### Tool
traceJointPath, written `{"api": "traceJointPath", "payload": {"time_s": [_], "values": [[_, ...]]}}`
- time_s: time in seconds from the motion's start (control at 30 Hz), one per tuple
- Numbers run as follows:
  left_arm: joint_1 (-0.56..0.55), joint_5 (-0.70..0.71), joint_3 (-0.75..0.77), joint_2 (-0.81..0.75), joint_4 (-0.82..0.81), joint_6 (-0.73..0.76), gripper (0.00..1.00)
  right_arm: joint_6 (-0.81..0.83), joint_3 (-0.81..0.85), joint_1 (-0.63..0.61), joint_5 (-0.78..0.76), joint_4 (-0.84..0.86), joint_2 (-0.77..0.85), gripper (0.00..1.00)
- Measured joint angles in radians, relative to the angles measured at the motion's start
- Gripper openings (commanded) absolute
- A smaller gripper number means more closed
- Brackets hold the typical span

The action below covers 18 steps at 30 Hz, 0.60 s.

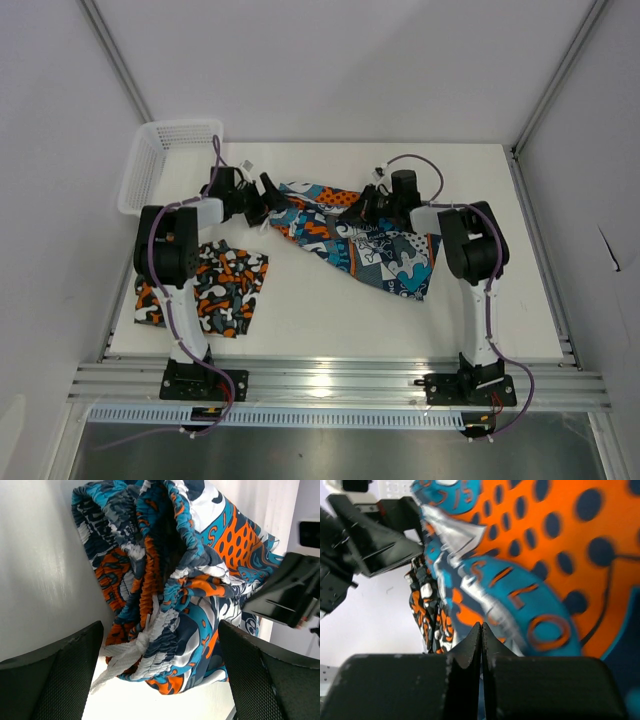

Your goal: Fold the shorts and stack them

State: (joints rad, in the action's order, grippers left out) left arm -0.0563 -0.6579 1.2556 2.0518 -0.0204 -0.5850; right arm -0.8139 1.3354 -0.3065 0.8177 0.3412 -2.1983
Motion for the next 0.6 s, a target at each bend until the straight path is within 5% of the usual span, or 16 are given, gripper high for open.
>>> {"api": "traceJointPath", "payload": {"time_s": [0.27,0.6], "values": [[-0.003,0.007,0.026,0.022,0.004,0.012,0.81,-0.043,0.137,-0.013,-0.009,0.033,-0.14,0.0],[-0.004,0.025,0.03,0.047,0.012,0.034,0.42,0.005,0.333,-0.015,-0.157,-0.017,-0.236,0.0]]}}
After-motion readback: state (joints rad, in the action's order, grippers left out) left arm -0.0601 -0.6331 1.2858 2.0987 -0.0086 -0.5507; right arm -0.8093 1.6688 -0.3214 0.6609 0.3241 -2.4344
